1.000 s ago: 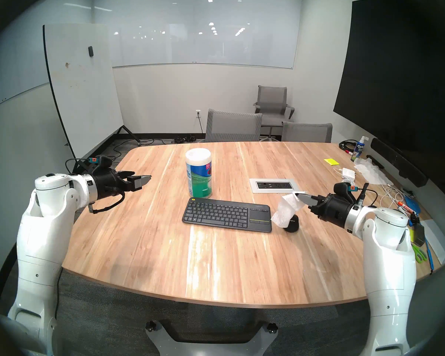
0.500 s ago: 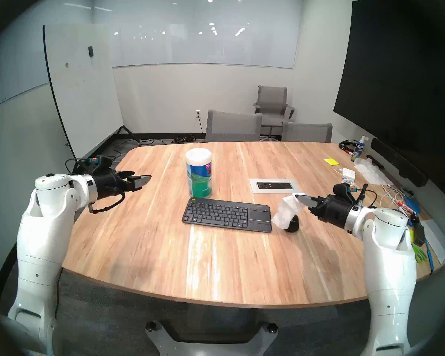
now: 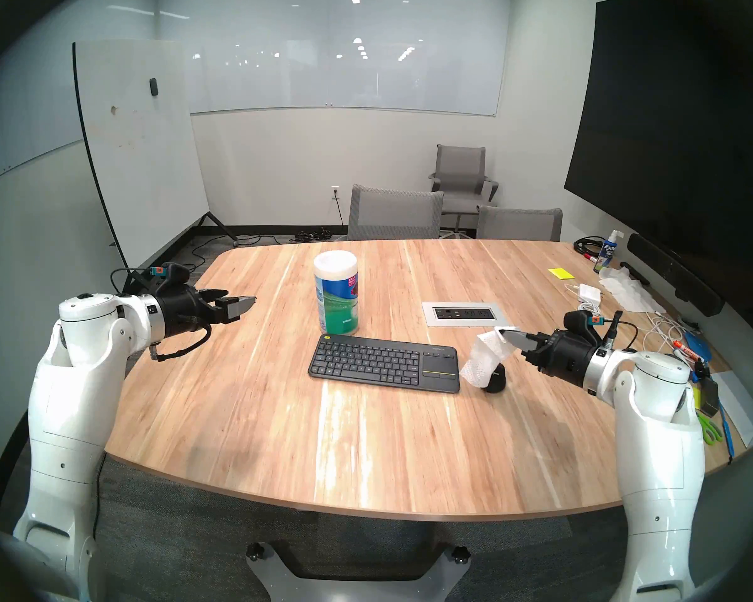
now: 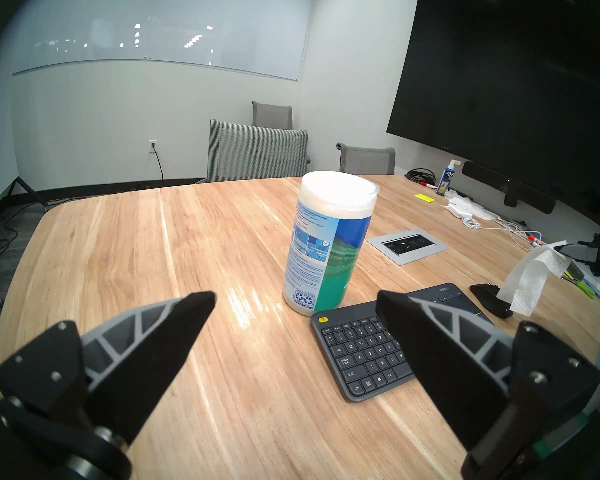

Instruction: Wipe the keyboards and mice with a disinfecting wipe, then set the wipe down

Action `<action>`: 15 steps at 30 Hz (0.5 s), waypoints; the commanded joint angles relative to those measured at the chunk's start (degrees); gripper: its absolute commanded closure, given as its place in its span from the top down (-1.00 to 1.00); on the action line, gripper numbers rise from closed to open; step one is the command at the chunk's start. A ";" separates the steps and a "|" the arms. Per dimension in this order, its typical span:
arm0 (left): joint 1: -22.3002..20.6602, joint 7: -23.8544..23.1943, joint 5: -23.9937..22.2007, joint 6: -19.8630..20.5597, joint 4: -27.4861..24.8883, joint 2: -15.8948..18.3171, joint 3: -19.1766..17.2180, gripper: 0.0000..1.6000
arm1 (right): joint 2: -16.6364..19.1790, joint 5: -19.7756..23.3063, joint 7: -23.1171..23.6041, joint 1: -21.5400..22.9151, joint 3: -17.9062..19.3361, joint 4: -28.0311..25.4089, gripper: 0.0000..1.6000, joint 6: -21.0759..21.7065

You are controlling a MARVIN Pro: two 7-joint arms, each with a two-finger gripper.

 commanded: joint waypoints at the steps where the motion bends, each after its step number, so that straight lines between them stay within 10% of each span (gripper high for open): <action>1: -0.70 0.09 -0.12 -0.18 -1.41 -0.12 -0.18 1.00 | 0.17 0.06 0.02 0.56 0.15 -0.67 -1.00 -0.27; 15: -0.71 0.06 -0.13 -0.19 -1.39 -0.11 -0.17 1.00 | -1.21 -0.98 -3.37 2.63 0.70 -0.24 -1.00 -0.65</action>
